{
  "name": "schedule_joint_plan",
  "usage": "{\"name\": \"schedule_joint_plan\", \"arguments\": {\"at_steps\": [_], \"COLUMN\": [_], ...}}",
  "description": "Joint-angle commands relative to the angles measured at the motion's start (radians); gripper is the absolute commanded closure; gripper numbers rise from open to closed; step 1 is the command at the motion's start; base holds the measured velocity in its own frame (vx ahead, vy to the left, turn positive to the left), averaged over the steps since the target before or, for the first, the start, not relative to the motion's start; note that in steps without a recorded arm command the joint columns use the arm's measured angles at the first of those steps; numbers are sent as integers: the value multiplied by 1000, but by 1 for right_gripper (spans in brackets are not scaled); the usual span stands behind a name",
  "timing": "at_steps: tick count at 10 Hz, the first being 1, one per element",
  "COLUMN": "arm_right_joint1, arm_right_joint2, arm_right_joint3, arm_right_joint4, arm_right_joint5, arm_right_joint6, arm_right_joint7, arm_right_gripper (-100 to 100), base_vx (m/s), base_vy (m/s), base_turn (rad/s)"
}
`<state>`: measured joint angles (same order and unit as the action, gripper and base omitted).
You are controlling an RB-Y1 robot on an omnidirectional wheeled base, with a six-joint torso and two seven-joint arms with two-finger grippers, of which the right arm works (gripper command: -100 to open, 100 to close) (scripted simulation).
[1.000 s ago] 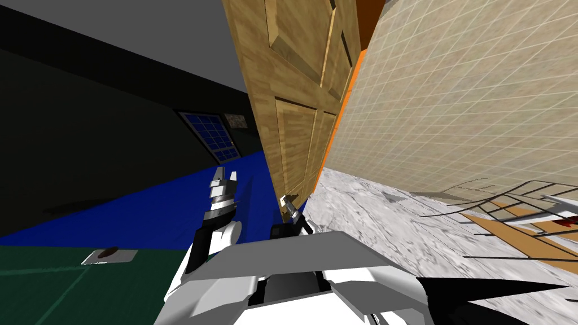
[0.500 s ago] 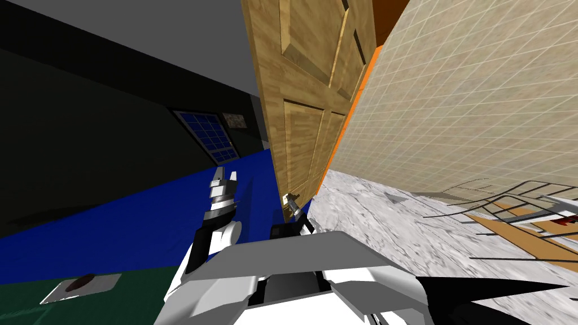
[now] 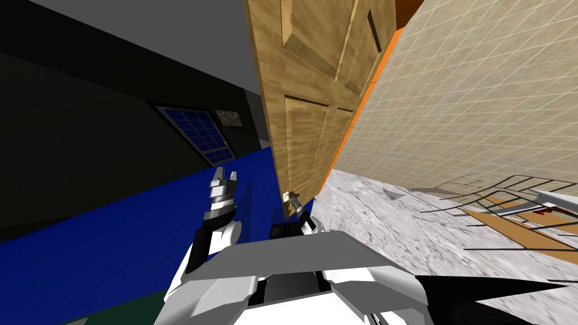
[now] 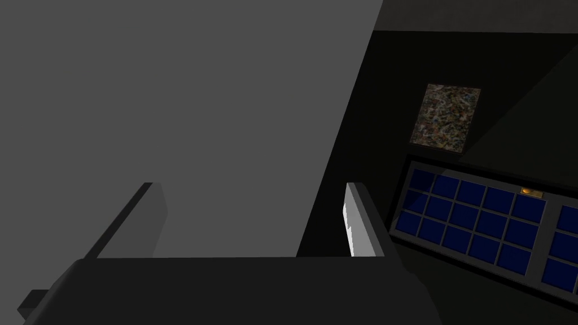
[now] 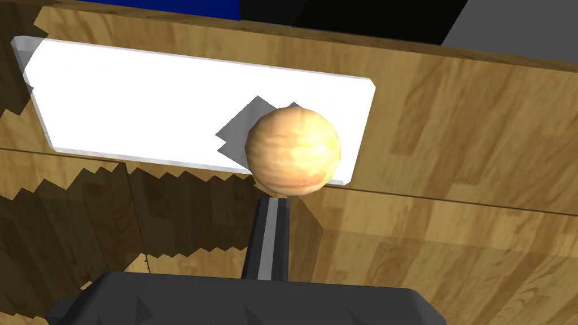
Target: Push the door open
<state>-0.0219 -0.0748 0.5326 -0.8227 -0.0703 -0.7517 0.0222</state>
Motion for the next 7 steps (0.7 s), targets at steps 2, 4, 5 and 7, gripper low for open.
{"name": "schedule_joint_plan", "arguments": {"at_steps": [2, 4, 5, 7], "arm_right_joint1": [6, 11, 13, 20], "arm_right_joint2": [-1, 2, 5, 15], "arm_right_joint3": [8, 14, 17, 26], "arm_right_joint4": [-9, -19, -24, -37], "arm_right_joint5": [-1, -3, -4, -6], "arm_right_joint6": [3, 7, 9, 13], "arm_right_joint7": [-4, -8, -10, -15], "arm_right_gripper": [-100, -100, -100, -100], "base_vx": [-153, -173, -246, -224], "base_vy": [-66, -63, -113, -87], "base_turn": [-5, -32, -26, -35]}}
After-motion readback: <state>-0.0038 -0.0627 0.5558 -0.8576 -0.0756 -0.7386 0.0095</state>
